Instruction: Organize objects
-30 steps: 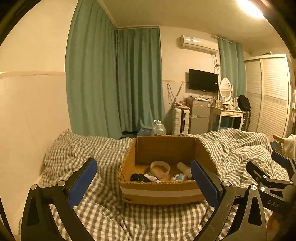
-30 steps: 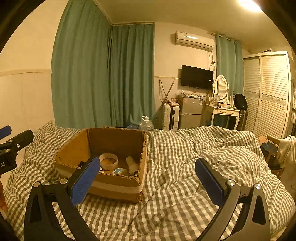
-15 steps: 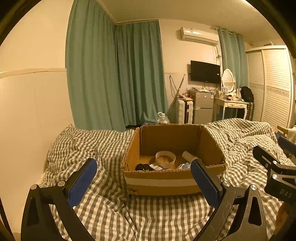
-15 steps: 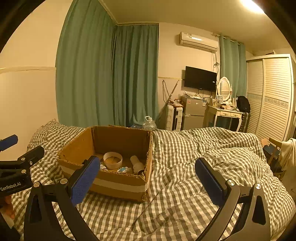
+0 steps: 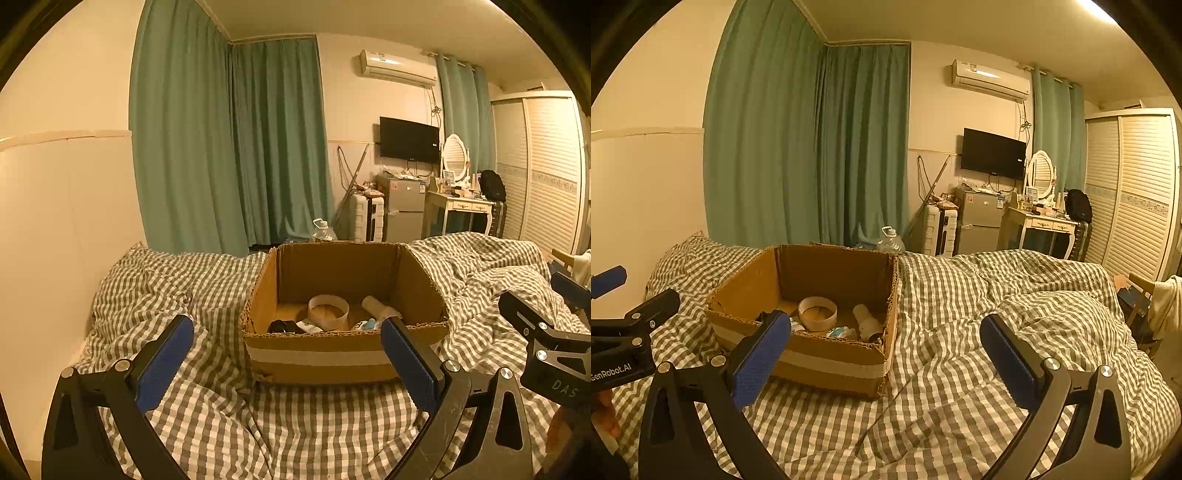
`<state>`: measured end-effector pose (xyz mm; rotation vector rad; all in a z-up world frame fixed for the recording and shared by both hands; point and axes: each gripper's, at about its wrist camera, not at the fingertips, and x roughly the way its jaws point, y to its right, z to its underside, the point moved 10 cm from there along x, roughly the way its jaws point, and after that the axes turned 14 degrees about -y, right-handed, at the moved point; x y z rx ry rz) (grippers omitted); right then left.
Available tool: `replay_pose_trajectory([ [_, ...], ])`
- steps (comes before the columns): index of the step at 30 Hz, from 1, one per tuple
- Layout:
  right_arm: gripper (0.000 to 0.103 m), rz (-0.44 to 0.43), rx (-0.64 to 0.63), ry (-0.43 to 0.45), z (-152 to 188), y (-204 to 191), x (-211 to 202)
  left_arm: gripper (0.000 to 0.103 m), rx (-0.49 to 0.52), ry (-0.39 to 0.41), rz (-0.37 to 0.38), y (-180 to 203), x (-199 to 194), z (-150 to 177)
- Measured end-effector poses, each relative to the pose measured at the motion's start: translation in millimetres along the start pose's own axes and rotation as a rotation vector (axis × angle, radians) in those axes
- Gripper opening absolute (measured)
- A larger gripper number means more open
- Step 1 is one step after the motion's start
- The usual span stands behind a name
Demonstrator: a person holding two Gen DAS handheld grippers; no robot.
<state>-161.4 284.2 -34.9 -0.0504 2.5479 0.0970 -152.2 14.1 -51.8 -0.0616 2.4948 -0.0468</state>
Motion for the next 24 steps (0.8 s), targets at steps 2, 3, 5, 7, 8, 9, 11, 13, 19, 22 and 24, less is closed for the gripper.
replay_pose_trajectory([
  [2, 0.103, 0.001, 0.000, -0.001, -0.5, -0.2, -0.5, 0.103, -0.002, 0.000, 0.001, 0.5, -0.5, 1.3],
  [3, 0.102, 0.002, -0.001, -0.002, -0.2, -0.4, -0.2, 0.103, 0.001, -0.002, 0.002, 0.6, -0.2, 1.4],
  [5, 0.102, 0.001, 0.000, -0.003, -0.2, -0.9, 0.2, 0.103, 0.003, -0.007, 0.000, 1.0, 0.0, 2.5],
  [7, 0.103, 0.000, -0.002, -0.007, 0.9, -2.0, 1.2, 0.103, 0.002, -0.011, 0.000, 1.2, 1.3, 1.6],
  [8, 0.102, 0.002, -0.002, -0.008, 0.1, -1.4, 0.8, 0.103, 0.002, -0.012, 0.001, 1.3, 1.1, 2.0],
  [9, 0.102, 0.005, -0.003, -0.007, 0.2, -1.5, 0.9, 0.103, 0.001, -0.011, 0.001, 1.3, 1.3, 1.9],
  [11, 0.102, 0.006, -0.005, -0.008, 0.9, -1.8, 1.6, 0.103, 0.002, -0.011, 0.000, 1.1, 1.6, 1.6],
  [13, 0.102, 0.005, -0.004, -0.010, 1.4, -1.6, 2.3, 0.103, 0.001, -0.008, -0.002, 1.0, 2.0, 1.4],
  [19, 0.102, 0.006, -0.005, -0.018, 3.3, -2.0, 5.1, 0.103, -0.002, -0.005, -0.004, 1.3, 1.7, 1.3],
  [22, 0.103, 0.002, -0.006, -0.018, 3.6, -2.8, 5.4, 0.103, -0.004, -0.008, -0.003, 1.1, 2.0, 1.7],
  [24, 0.103, 0.000, -0.009, -0.016, 4.2, -3.8, 5.2, 0.103, -0.004, -0.007, -0.002, 1.0, 1.8, 1.1],
])
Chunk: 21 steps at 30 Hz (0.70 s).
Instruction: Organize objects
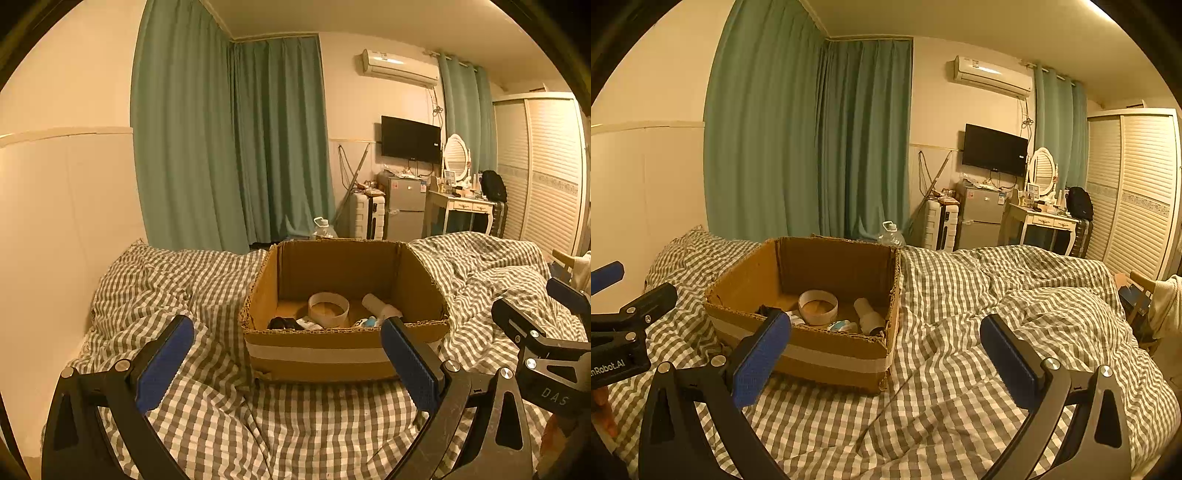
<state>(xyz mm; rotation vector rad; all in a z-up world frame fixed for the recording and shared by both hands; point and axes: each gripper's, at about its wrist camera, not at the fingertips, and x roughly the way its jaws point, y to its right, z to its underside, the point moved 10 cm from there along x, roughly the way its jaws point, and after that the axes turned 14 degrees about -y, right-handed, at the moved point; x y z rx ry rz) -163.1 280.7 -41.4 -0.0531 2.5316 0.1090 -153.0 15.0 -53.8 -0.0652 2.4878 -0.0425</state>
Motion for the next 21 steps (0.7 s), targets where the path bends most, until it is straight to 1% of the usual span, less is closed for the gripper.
replay_pose_trajectory([
  [6, 0.103, 0.002, -0.004, -0.005, 0.8, -1.4, 2.4, 0.103, 0.021, -0.005, -0.005, 3.4, 0.8, 0.3],
  [12, 0.102, 0.003, -0.002, -0.008, 1.7, 0.0, 2.3, 0.103, 0.021, -0.009, -0.012, 4.0, 1.4, 1.8],
  [21, 0.103, 0.008, -0.007, -0.023, 4.0, -0.3, 6.4, 0.103, -0.007, -0.023, -0.018, -1.3, 4.0, 3.5],
])
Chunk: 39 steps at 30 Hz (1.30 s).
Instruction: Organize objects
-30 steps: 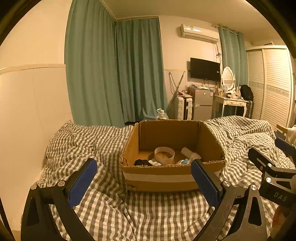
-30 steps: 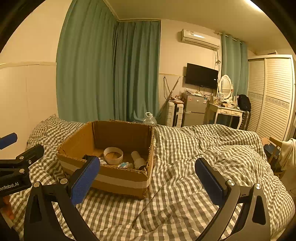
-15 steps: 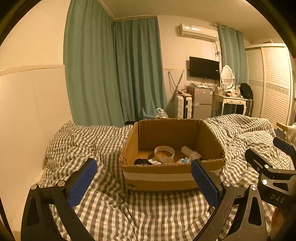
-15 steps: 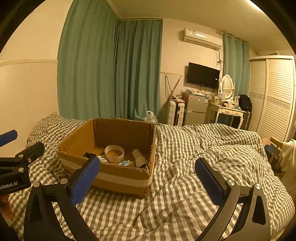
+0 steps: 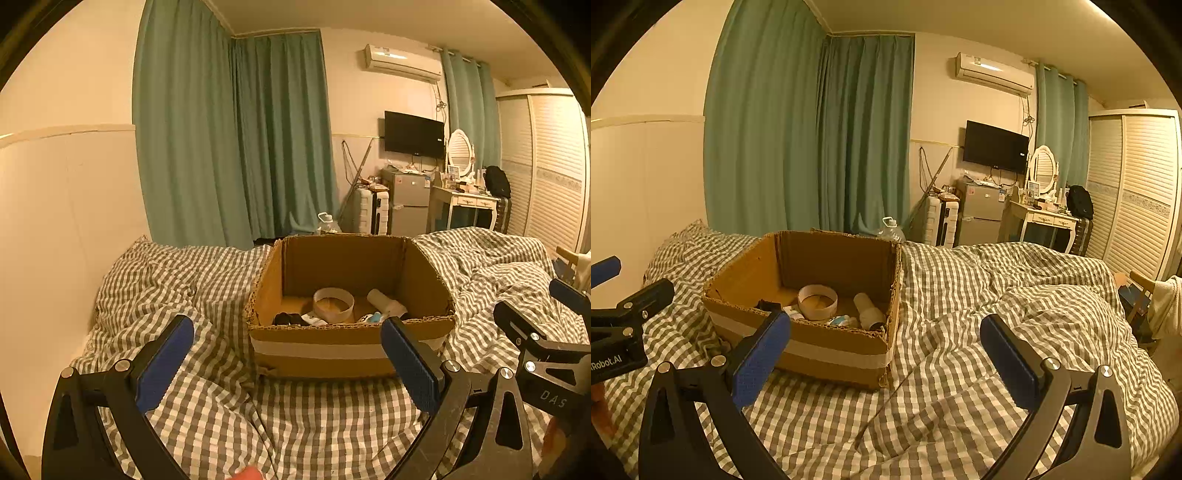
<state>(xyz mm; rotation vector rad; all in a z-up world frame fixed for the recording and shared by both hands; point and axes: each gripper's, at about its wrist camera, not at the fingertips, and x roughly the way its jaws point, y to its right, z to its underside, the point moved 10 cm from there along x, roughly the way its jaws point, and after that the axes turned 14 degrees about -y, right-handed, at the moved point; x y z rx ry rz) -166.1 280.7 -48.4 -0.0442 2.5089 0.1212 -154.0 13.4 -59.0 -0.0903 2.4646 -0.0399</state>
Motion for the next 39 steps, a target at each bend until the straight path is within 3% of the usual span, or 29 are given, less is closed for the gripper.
replay_pose_trajectory([
  [39, 0.102, 0.004, -0.011, -0.015, 4.3, -5.7, 3.4, 0.103, 0.016, 0.013, -0.012, -2.0, 0.6, 2.9],
])
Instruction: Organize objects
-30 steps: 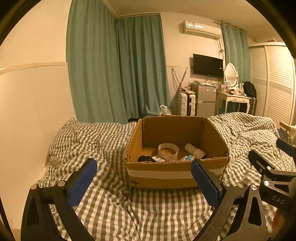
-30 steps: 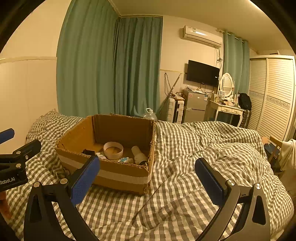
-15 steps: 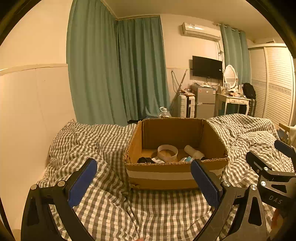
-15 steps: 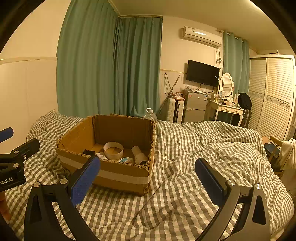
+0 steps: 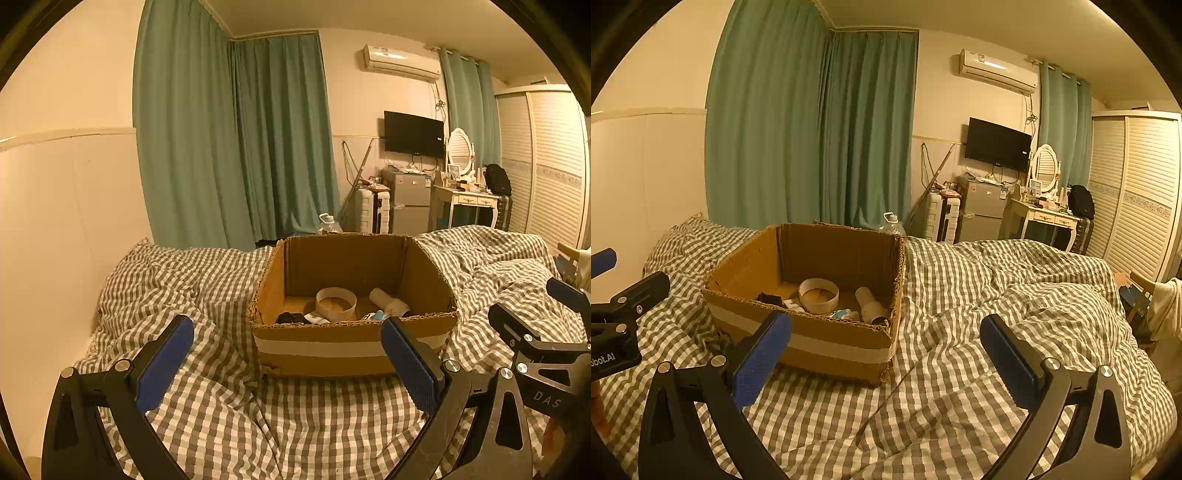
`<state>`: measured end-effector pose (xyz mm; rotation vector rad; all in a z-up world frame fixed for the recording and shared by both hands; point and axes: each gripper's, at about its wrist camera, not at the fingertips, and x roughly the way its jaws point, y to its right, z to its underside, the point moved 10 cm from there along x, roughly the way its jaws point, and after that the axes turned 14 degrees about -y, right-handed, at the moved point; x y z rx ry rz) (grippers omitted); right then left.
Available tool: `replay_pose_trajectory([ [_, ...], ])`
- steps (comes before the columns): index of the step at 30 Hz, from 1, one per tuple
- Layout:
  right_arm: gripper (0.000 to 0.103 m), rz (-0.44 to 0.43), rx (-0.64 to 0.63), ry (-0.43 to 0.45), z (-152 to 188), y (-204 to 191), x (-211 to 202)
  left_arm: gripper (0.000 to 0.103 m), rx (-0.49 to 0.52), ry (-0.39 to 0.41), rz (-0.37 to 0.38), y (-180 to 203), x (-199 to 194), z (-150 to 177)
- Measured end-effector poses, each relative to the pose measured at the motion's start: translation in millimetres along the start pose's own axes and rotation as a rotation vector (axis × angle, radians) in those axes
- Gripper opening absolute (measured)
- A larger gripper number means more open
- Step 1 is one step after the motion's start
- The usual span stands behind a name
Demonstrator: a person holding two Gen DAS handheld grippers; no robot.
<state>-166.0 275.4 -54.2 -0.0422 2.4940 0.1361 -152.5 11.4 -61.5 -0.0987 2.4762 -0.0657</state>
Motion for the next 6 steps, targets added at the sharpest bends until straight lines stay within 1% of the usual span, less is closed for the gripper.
replay_pose_trajectory([
  [6, 0.102, 0.001, -0.003, -0.003, 1.5, -0.4, 1.5, 0.103, 0.009, 0.002, -0.002, 0.7, -0.6, 2.7],
])
